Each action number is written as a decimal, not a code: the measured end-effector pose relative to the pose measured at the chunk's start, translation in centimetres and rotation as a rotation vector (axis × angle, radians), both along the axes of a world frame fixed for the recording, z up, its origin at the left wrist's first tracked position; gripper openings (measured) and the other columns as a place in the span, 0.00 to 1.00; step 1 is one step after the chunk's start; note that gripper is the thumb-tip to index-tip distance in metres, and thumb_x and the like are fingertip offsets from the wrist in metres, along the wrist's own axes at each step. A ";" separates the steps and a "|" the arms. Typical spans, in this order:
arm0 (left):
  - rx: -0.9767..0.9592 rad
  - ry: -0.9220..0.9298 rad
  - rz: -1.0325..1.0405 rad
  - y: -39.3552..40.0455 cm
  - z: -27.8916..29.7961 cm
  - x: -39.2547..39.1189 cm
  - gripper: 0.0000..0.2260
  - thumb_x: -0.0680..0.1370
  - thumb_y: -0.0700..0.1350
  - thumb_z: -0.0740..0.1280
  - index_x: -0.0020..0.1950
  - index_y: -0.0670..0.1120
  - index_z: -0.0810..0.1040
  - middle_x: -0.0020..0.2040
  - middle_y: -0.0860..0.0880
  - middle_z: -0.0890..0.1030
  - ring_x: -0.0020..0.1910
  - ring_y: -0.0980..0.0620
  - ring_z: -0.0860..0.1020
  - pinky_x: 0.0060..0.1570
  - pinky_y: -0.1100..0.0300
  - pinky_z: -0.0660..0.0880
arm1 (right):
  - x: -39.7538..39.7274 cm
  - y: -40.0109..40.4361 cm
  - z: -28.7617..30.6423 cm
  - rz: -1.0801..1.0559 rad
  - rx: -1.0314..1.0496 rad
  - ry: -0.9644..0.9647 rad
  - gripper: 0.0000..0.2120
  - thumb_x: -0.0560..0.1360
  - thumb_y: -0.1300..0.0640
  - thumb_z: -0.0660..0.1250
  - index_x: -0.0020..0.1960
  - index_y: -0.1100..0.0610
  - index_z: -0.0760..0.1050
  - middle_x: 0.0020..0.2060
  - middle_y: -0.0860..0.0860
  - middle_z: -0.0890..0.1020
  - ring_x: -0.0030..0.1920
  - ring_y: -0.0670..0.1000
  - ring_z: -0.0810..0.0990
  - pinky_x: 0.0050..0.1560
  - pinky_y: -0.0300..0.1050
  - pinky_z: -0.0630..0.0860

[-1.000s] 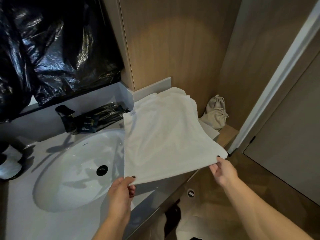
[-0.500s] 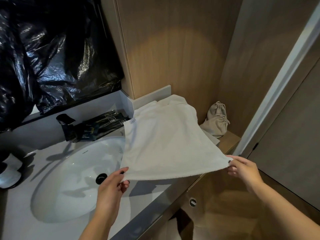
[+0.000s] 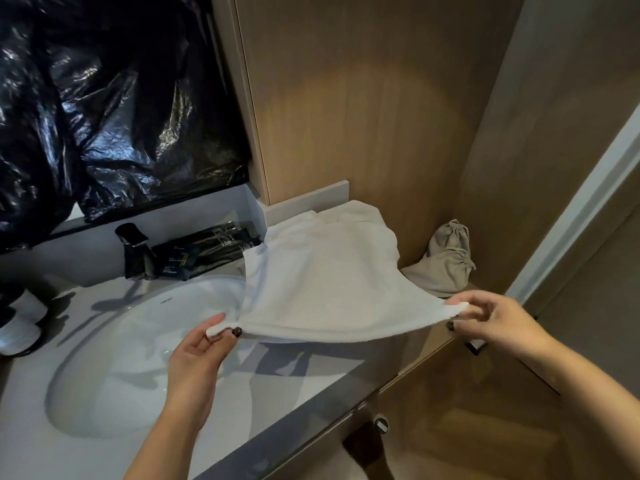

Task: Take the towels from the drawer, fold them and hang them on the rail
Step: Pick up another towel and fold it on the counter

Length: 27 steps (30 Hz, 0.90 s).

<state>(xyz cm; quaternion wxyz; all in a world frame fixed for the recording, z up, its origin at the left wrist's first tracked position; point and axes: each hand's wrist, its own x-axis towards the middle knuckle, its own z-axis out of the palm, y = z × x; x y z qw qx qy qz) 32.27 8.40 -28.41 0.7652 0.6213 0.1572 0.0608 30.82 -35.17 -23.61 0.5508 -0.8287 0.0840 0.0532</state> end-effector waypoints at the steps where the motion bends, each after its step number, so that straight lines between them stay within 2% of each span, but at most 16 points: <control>1: 0.053 -0.012 0.025 -0.4 0.2 0.2 0.13 0.77 0.34 0.69 0.56 0.48 0.82 0.44 0.51 0.86 0.38 0.59 0.83 0.40 0.71 0.77 | 0.8 -0.4 0.5 0.017 -0.044 -0.031 0.12 0.72 0.68 0.73 0.51 0.55 0.82 0.40 0.51 0.87 0.42 0.50 0.87 0.36 0.34 0.78; 3: 0.160 0.002 0.104 -1.3 0.5 0.7 0.09 0.77 0.38 0.71 0.54 0.49 0.83 0.40 0.52 0.86 0.34 0.61 0.80 0.41 0.67 0.77 | 2.2 -1.3 1.2 0.011 -0.113 -0.112 0.08 0.73 0.66 0.73 0.49 0.55 0.83 0.38 0.51 0.86 0.39 0.51 0.86 0.37 0.39 0.80; 5: 0.239 0.028 0.193 -2.1 0.7 0.9 0.04 0.77 0.43 0.71 0.50 0.50 0.84 0.36 0.51 0.85 0.32 0.59 0.79 0.45 0.59 0.77 | 3.3 -2.1 1.7 -0.007 -0.138 -0.175 0.05 0.74 0.63 0.72 0.46 0.53 0.84 0.36 0.51 0.86 0.38 0.51 0.85 0.41 0.46 0.81; 8: 0.343 0.026 0.296 -3.3 1.3 1.1 0.03 0.76 0.50 0.72 0.45 0.53 0.84 0.36 0.49 0.84 0.36 0.51 0.80 0.46 0.52 0.77 | 4.9 -3.2 1.9 -0.006 -0.241 -0.266 0.07 0.75 0.59 0.72 0.42 0.47 0.83 0.34 0.48 0.84 0.39 0.49 0.82 0.39 0.45 0.78; 9: 0.380 0.018 0.331 -3.6 1.6 1.1 0.03 0.76 0.52 0.73 0.44 0.54 0.84 0.38 0.49 0.83 0.38 0.50 0.79 0.45 0.54 0.77 | 5.4 -3.5 1.9 -0.002 -0.269 -0.300 0.09 0.74 0.59 0.73 0.41 0.44 0.82 0.36 0.46 0.83 0.41 0.48 0.80 0.39 0.44 0.75; 11: 0.465 0.004 0.378 -4.1 2.3 1.1 0.04 0.75 0.53 0.73 0.44 0.55 0.84 0.42 0.50 0.81 0.37 0.57 0.78 0.40 0.61 0.73 | 6.5 -3.9 1.8 0.007 -0.284 -0.346 0.12 0.73 0.60 0.73 0.38 0.43 0.80 0.40 0.48 0.80 0.45 0.48 0.77 0.42 0.44 0.71; 13: 0.519 -0.008 0.386 -4.4 2.9 1.4 0.05 0.76 0.53 0.72 0.42 0.55 0.82 0.44 0.51 0.79 0.33 0.61 0.77 0.33 0.67 0.72 | 7.8 -4.2 1.5 0.017 -0.266 -0.353 0.10 0.74 0.61 0.72 0.38 0.47 0.81 0.43 0.50 0.80 0.48 0.50 0.76 0.46 0.45 0.71; 16: 0.486 -0.024 0.363 -4.5 3.4 2.4 0.06 0.79 0.51 0.69 0.42 0.57 0.80 0.42 0.51 0.80 0.32 0.57 0.75 0.25 0.75 0.69 | 9.7 -3.7 0.9 0.065 -0.173 -0.314 0.06 0.78 0.62 0.67 0.45 0.54 0.81 0.44 0.51 0.82 0.48 0.51 0.79 0.45 0.41 0.72; 18: 0.451 -0.025 0.345 -4.3 3.4 3.5 0.07 0.80 0.51 0.67 0.43 0.55 0.80 0.39 0.49 0.80 0.34 0.51 0.73 0.23 0.74 0.69 | 11.2 -3.1 0.5 0.070 -0.119 -0.307 0.05 0.79 0.60 0.65 0.47 0.55 0.80 0.44 0.51 0.82 0.47 0.50 0.80 0.43 0.41 0.73; 21: 0.454 -0.012 0.331 -3.8 3.2 5.7 0.09 0.81 0.52 0.66 0.43 0.52 0.80 0.36 0.49 0.82 0.32 0.51 0.74 0.22 0.70 0.69 | 13.4 -1.8 0.1 0.012 -0.042 -0.301 0.04 0.80 0.56 0.65 0.50 0.55 0.78 0.46 0.50 0.81 0.48 0.49 0.79 0.42 0.41 0.73; 24: 0.463 -0.029 0.331 -3.3 2.7 8.4 0.09 0.81 0.52 0.65 0.44 0.53 0.80 0.37 0.57 0.83 0.30 0.60 0.78 0.28 0.67 0.74 | 15.5 -0.5 0.0 -0.062 -0.001 -0.302 0.02 0.79 0.55 0.66 0.49 0.52 0.77 0.46 0.48 0.81 0.48 0.47 0.79 0.41 0.40 0.74; 27: 0.419 -0.042 0.345 -2.6 2.0 11.4 0.06 0.81 0.50 0.66 0.46 0.54 0.80 0.38 0.62 0.83 0.34 0.66 0.80 0.30 0.71 0.73 | 18.0 0.7 0.0 -0.089 0.001 -0.305 0.02 0.80 0.55 0.66 0.50 0.52 0.77 0.47 0.48 0.82 0.49 0.48 0.80 0.45 0.46 0.79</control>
